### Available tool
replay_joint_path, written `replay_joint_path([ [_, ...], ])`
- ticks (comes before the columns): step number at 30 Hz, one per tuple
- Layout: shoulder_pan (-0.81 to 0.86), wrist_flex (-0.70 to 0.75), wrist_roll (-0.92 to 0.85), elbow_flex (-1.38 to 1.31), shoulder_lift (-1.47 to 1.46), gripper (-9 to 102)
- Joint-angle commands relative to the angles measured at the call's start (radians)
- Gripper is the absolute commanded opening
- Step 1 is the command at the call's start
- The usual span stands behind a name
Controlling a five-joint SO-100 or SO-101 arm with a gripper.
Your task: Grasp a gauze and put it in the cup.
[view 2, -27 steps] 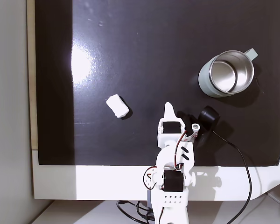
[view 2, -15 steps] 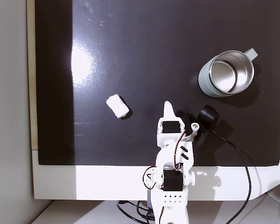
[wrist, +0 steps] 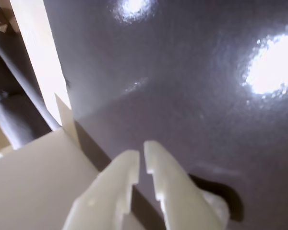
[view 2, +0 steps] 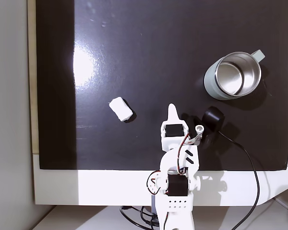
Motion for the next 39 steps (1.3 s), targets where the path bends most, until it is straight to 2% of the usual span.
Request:
replay_joint_path([
  [1,-0.011,0.009,-0.081,-0.123,-0.054,0],
  [8,-0.078,0.089,-0.202,-0.568,-0.571,0],
  [13,-0.143,0.241,-0.353,-0.907,-0.896,1],
  [22,-0.233,0.586,-0.712,-1.384,-1.318,19],
  [31,-0.367,0.977,-1.025,-1.637,-1.546,25],
  [39,-0.426,1.015,-1.150,-1.631,-1.643,30],
])
